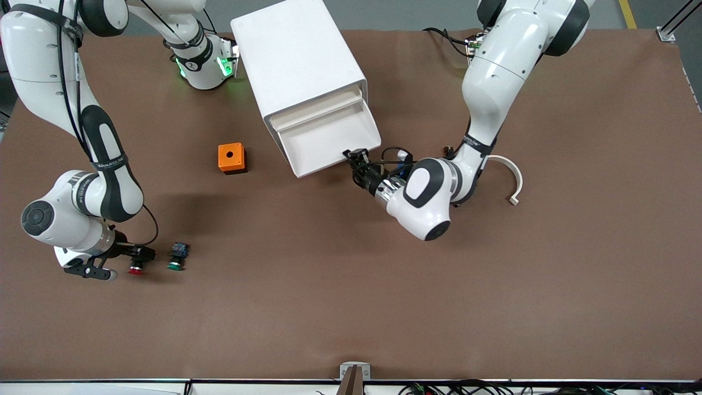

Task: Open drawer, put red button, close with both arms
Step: 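Pull the drawer open with the left gripper while the right gripper reaches the red button, then grasp the red push-button with the right gripper and lift it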

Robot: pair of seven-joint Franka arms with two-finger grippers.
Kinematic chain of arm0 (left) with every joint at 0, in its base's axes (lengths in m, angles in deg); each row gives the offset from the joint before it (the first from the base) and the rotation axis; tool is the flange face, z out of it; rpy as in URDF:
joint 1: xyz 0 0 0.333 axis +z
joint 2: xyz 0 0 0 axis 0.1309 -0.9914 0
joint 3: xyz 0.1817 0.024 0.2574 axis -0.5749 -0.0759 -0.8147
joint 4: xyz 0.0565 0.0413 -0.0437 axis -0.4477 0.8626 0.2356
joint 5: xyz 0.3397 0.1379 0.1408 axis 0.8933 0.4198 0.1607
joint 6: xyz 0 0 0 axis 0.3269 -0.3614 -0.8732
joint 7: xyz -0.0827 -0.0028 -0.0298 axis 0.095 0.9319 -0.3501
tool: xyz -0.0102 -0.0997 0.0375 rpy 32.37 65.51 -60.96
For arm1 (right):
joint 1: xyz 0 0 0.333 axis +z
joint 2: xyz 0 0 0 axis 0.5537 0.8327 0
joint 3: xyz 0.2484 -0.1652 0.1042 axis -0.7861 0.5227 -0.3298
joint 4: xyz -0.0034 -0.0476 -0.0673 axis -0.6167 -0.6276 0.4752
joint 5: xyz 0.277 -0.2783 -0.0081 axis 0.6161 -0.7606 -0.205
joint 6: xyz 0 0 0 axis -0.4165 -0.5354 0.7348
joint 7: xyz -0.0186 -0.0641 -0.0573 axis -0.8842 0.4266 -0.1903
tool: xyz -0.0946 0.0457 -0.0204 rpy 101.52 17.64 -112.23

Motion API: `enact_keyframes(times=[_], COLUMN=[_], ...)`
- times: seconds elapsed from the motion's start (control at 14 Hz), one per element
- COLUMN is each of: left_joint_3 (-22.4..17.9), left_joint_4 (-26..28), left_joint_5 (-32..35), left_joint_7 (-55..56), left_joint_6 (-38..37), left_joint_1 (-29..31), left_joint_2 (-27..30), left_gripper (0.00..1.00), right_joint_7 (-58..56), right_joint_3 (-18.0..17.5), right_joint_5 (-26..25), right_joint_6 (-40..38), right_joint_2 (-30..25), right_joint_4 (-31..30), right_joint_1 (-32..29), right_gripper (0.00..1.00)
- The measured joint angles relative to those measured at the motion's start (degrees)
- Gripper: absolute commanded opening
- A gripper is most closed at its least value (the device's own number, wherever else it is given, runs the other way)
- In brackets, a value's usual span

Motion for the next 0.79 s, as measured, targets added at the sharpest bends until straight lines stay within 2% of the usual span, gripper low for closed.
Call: enact_keyframes(times=[0.07, 0.14, 0.29, 0.36, 0.43, 0.57, 0.64, 0.71, 0.79], left_joint_3=[0.0, 0.0, -0.1, -0.1, -0.2, -0.4, -0.4, -0.5, -0.5], left_joint_4=[-0.2, -0.4, -0.6, -0.6, -0.6, -0.7, -0.9, -1.2, -1.4], left_joint_5=[0.0, 0.0, 0.0, 0.0, 0.0, 0.0, 0.0, 0.0, 0.0], left_joint_7=[-0.3, -0.7, -1.2, -2.1, -3.3, -4.1, -4.1, -4.1, -4.2], left_joint_6=[0.7, 1.2, 1.6, 2.4, 3.6, 4.2, 4.2, 4.2, 4.2], left_joint_1=[0.5, 0.7, 0.9, 1.0, 1.1, 1.6, 2.1, 2.7, 3.5], left_joint_2=[0.0, 0.0, 0.0, 0.0, 0.0, 0.0, 0.0, 0.0, 0.0], left_gripper=[0.02, 0.07, 0.33, 0.42, 0.59, 0.62, 0.63, 0.64, 0.72], right_joint_7=[0.0, 0.0, 0.0, 0.1, 0.1, 0.1, 0.1, 0.1, 0.1], right_joint_3=[0.0, -0.1, -0.1, -0.1, -0.1, -0.1, -0.1, -0.1, -0.1], right_joint_5=[0.0, 0.0, 0.0, 0.0, 0.0, 0.0, 0.0, 0.0, 0.0], right_joint_6=[0.0, 0.0, 0.0, 0.0, 0.0, 0.0, 0.0, 0.0, 0.0], right_joint_2=[0.2, 0.4, 0.7, 0.7, 0.8, 0.8, 0.8, 0.8, 0.8], right_joint_4=[0.0, -0.1, -0.2, -0.2, -0.3, -0.3, -0.3, -0.3, -0.3], right_joint_1=[0.0, 0.1, 0.2, 0.2, 0.2, 0.2, 0.2, 0.2, 0.2], right_gripper=[0.93, 0.89, 0.8, 0.72, 0.53, 0.14, 0.05, 0.02, 0.01])
